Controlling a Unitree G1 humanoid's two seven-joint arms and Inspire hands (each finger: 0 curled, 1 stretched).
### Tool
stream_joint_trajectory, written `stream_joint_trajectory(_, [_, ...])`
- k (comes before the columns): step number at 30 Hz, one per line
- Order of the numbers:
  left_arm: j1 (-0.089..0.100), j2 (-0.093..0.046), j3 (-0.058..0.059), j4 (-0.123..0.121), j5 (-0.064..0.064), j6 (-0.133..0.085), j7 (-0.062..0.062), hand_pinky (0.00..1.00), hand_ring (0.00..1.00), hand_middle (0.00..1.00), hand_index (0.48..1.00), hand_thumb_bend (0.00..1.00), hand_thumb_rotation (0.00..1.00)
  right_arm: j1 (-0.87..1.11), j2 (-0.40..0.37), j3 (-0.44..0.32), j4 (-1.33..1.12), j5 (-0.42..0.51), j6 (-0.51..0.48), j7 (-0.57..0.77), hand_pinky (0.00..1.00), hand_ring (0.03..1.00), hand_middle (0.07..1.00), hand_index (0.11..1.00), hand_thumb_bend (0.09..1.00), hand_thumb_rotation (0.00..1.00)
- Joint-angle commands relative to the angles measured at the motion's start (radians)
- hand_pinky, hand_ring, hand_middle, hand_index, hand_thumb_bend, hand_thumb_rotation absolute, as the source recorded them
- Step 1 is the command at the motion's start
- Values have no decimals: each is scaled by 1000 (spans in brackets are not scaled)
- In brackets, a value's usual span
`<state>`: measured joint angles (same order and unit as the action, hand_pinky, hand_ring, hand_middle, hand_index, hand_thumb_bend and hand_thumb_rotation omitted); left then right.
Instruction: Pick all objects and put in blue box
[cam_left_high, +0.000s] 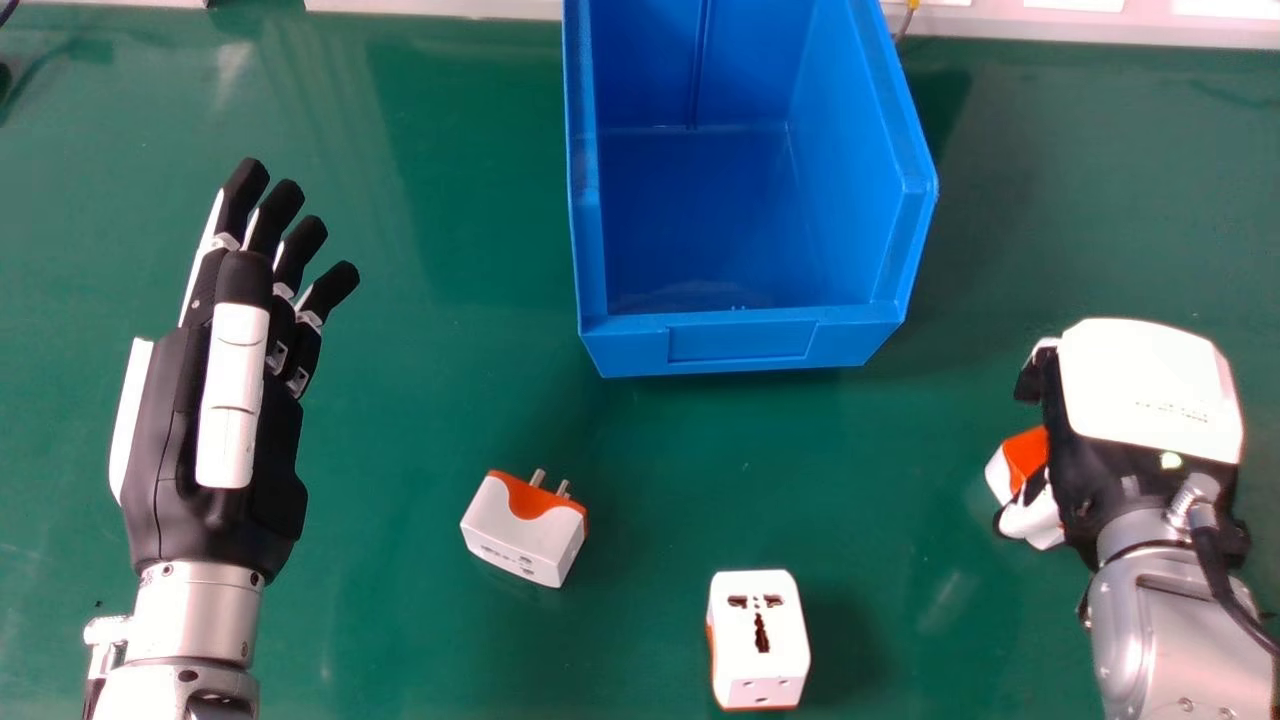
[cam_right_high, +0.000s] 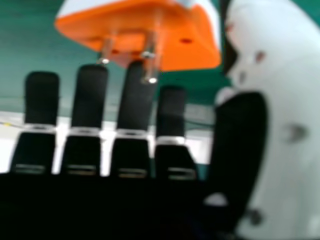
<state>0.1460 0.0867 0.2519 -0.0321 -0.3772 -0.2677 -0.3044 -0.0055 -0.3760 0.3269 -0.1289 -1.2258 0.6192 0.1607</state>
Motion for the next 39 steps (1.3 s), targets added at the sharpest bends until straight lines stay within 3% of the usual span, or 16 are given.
stream_joint_trajectory(1, [-1, 1, -4, -33, -10, -2, -6, 893, 947, 960, 950, 817, 762, 13, 10, -15, -3, 8, -4, -33, 539, 652, 718, 725, 739, 137])
stream_joint_trajectory(2, [-2, 1, -4, -31, -11, -1, -7, 892, 947, 960, 950, 819, 761, 14, 12, -17, -2, 14, -9, -46, 592, 709, 769, 774, 791, 178])
stream_joint_trajectory(9, [0, 1, -5, -35, 2, 0, 4, 896, 950, 963, 953, 819, 760, 23, 14, -29, 20, 49, -63, -143, 667, 787, 842, 846, 867, 240])
stream_joint_trajectory(14, [-4, 1, -2, -26, -12, -5, -12, 899, 951, 964, 954, 823, 761, 39, 18, -42, 30, 89, -128, -278, 690, 811, 864, 871, 894, 266])
stream_joint_trajectory(18, [-6, 3, 0, -23, -9, -4, -8, 901, 953, 966, 956, 819, 760, 47, 43, -44, 22, 94, -131, -345, 704, 825, 878, 887, 916, 283])
stream_joint_trajectory(21, [-8, 3, 2, -21, -14, -4, -10, 906, 956, 969, 960, 817, 761, 45, 58, -37, 25, 64, -101, -364, 708, 832, 883, 898, 931, 305])
stream_joint_trajectory(27, [-9, 5, 3, -15, -9, -11, -11, 916, 962, 973, 963, 813, 762, 30, 74, -24, 41, 13, -22, -317, 731, 853, 904, 924, 943, 373])
stream_joint_trajectory(31, [-9, 8, 5, -15, -2, -9, -5, 916, 962, 973, 963, 813, 762, 21, 78, -13, 43, -11, 23, -267, 731, 853, 904, 924, 943, 373])
stream_joint_trajectory(36, [-10, 7, 8, -10, -5, -15, -10, 914, 961, 973, 963, 809, 764, 1, 65, 1, 55, -60, 86, -136, 747, 865, 914, 932, 948, 391])
stream_joint_trajectory(39, [-7, 9, 7, -12, 0, -15, -9, 917, 962, 973, 963, 813, 765, -7, 50, -1, 47, -72, 105, -36, 774, 880, 927, 944, 956, 412])
